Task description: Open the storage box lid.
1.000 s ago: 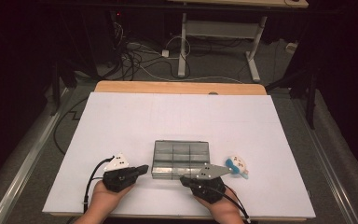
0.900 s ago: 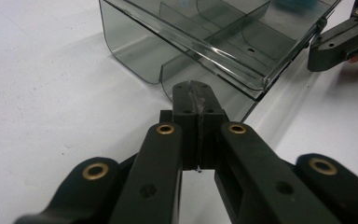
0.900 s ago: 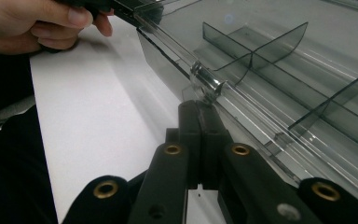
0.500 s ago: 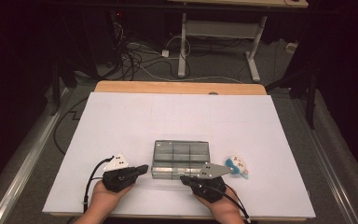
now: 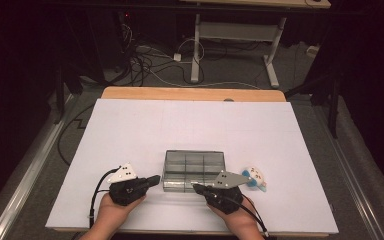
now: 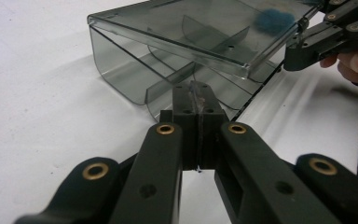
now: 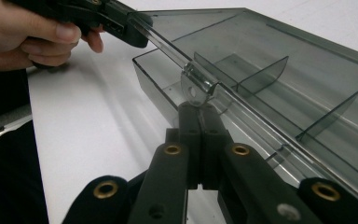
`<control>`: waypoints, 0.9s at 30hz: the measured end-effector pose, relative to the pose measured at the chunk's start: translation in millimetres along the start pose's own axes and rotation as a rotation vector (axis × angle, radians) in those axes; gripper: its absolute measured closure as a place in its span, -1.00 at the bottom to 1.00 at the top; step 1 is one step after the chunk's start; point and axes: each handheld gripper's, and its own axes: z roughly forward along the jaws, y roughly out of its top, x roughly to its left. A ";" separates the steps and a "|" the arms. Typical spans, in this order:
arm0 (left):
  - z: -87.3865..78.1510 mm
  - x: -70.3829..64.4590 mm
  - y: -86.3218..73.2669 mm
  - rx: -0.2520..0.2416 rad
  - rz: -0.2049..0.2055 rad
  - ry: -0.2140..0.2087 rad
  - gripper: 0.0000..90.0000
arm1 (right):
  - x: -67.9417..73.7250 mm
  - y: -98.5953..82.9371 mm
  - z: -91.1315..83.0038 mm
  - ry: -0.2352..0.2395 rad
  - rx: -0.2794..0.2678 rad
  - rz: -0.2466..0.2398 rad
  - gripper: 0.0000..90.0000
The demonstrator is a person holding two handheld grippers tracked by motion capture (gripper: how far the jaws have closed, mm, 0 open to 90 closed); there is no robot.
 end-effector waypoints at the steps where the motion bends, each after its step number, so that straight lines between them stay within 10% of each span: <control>1: 0.1 -0.8 0.7 -0.002 -0.001 -0.004 0.94 | -0.2 0.6 -0.3 -0.002 -0.002 -0.004 1.00; 27: 8.8 -8.0 8.5 -0.017 0.011 -0.037 0.94 | -2.1 2.0 -7.5 -0.029 -0.028 0.003 1.00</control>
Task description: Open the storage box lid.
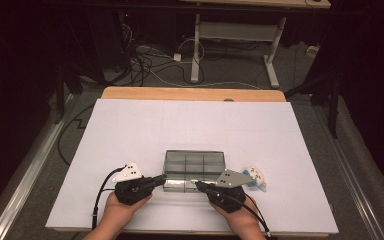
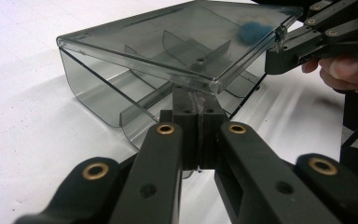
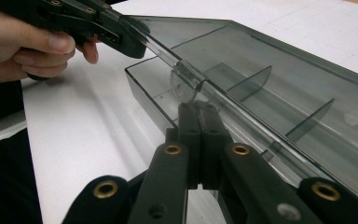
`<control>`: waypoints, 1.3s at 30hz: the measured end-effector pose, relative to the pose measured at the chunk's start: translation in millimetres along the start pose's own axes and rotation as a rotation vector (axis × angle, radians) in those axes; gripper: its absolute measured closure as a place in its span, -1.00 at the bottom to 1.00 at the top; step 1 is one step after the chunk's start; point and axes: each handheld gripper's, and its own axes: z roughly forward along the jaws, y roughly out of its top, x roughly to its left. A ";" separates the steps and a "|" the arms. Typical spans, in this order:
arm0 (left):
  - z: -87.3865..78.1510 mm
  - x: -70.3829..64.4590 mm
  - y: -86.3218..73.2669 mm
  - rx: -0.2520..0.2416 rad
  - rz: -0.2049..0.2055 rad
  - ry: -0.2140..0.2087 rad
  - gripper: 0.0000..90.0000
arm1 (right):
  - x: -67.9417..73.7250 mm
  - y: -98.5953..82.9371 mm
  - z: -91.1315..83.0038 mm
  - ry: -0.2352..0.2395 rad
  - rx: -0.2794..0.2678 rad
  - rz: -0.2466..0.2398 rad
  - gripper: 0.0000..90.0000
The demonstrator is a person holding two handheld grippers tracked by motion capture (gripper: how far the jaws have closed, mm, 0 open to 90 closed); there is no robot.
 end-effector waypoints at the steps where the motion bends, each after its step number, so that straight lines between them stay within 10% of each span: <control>1: 0.3 0.1 0.0 0.002 0.001 -0.002 0.94 | -0.2 -0.7 -1.0 -0.004 0.000 0.002 1.00; 39: 8.9 7.4 6.1 -0.002 0.008 0.002 0.95 | -32.4 -33.5 -57.7 -0.233 -0.058 0.109 1.00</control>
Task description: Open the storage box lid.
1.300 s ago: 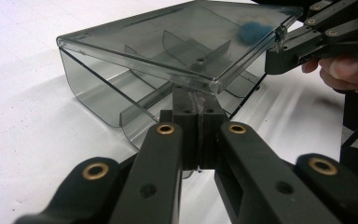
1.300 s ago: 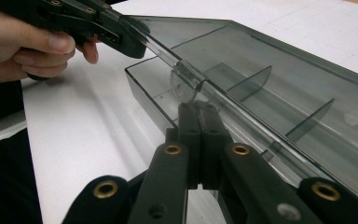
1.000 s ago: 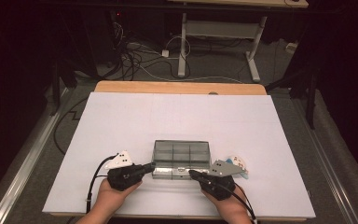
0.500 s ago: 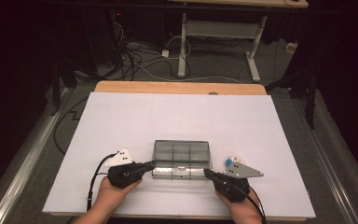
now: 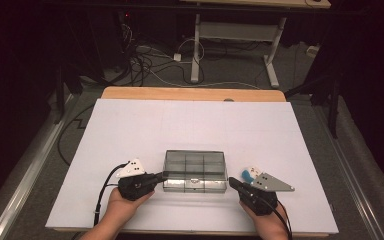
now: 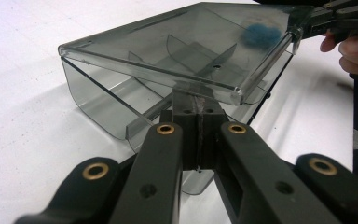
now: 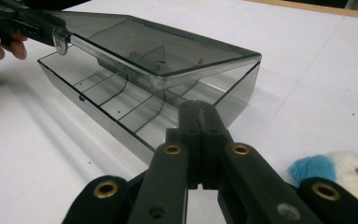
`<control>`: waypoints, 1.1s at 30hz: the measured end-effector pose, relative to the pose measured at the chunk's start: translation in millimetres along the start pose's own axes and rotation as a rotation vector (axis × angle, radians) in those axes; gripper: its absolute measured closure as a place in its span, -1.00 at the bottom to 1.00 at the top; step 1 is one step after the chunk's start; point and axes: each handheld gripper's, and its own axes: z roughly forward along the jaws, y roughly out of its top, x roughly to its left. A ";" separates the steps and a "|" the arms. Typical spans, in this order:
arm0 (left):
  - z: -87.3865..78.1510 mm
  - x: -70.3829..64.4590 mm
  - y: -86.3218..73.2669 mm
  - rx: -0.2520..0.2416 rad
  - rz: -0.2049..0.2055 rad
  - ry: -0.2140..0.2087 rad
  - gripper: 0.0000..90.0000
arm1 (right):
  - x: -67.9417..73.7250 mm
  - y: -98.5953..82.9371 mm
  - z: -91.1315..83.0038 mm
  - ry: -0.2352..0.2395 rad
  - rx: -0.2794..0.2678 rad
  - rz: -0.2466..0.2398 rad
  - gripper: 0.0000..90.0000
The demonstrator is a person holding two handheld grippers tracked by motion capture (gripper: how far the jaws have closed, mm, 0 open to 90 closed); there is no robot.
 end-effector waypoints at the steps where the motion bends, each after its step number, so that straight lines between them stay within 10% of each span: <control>1: 0.1 0.4 0.0 0.000 0.000 0.002 0.95 | -0.6 0.1 0.3 -0.001 -0.002 -0.002 1.00; 33: 24.3 19.9 18.1 0.007 -0.009 0.047 0.94 | -29.8 41.1 42.8 -0.050 -0.054 0.011 1.00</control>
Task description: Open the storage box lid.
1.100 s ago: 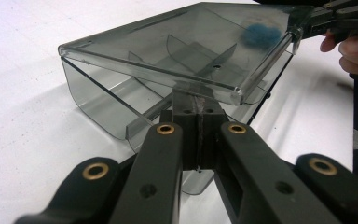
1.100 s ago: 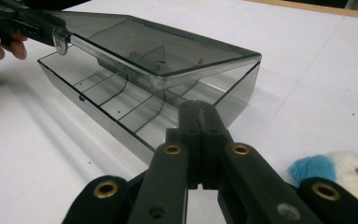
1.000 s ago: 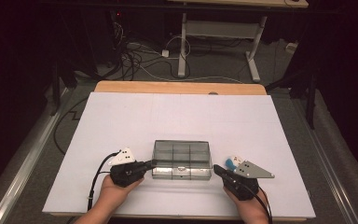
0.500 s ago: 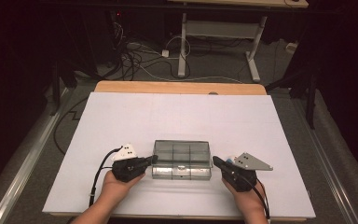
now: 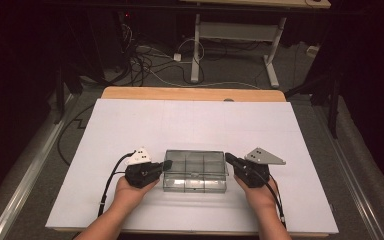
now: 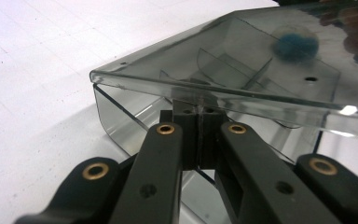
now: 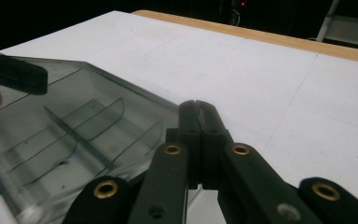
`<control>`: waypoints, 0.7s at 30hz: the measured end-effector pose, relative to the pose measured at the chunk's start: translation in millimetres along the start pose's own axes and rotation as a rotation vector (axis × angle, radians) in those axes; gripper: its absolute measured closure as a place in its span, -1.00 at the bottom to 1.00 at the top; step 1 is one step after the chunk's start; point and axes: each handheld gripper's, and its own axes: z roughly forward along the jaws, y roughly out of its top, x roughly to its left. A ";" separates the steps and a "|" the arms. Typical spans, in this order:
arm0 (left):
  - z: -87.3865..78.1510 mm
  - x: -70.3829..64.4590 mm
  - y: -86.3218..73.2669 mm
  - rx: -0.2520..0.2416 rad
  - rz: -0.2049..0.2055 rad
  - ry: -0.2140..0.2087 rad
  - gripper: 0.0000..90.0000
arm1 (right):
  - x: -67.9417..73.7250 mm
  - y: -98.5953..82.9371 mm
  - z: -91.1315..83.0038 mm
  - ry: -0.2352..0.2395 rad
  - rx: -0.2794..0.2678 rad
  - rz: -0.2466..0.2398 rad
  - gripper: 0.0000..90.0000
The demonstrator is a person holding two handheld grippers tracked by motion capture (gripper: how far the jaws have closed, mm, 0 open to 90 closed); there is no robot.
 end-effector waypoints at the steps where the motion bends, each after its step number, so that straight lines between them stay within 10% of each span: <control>1: 0.6 0.2 0.7 -0.001 0.000 0.000 0.94 | -1.8 1.4 3.2 0.002 -0.001 0.003 1.00; 21: 7.8 9.5 17.5 -0.044 -0.007 0.013 0.95 | -22.0 19.4 31.6 -0.005 -0.002 0.028 1.00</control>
